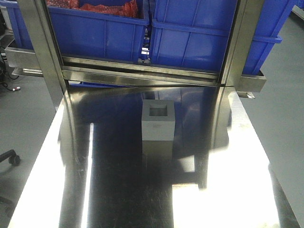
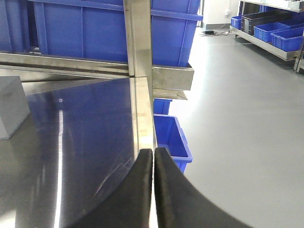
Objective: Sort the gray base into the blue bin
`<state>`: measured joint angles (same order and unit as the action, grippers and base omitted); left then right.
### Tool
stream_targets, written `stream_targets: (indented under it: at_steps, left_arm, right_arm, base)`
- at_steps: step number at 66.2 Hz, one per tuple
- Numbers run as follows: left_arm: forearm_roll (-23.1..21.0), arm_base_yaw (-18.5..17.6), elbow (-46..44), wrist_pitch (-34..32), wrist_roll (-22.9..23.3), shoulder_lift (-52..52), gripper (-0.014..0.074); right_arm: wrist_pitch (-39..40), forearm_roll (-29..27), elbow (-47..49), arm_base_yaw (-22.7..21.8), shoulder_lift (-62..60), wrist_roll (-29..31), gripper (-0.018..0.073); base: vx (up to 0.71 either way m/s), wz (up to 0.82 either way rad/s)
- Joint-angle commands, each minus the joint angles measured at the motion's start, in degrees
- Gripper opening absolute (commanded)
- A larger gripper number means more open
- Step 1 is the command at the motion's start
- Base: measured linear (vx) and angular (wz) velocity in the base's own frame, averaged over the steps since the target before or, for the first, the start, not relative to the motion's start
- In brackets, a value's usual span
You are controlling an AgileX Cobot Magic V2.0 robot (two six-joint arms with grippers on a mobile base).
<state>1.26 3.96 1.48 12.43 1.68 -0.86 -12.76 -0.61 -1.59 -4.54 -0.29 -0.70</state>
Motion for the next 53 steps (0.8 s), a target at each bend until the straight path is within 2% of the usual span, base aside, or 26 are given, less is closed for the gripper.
stream_targets:
  at_steps: [1,31,48,53]
  left_arm:
    - [-0.3,-0.2,-1.2,-4.1,0.1,-0.6,-0.0006]
    - [-0.3,-0.2,-1.2,-4.1,0.1,-0.6,-0.0006]
    - [-0.3,-0.2,-1.2,-7.5,0.1,-0.6,-0.0006]
    - [1.2,-0.2,-1.2,-8.6,-0.3,-0.6,-0.0006]
  right_arm:
    - [4.2,0.2,-0.1,-0.1,1.0,0.7,-0.0005]
    - [4.2,0.2,-0.1,-0.1,1.0,0.7,-0.0005]
    - [4.2,0.2,-0.1,-0.1,1.0,0.7,-0.0005]
    - [4.2,0.2,-0.1,-0.1,1.0,0.7,-0.0005]
  base:
    - [0.0,0.0]
    - [0.0,0.0]
    - [0.0,0.0]
    - [0.0,0.0]
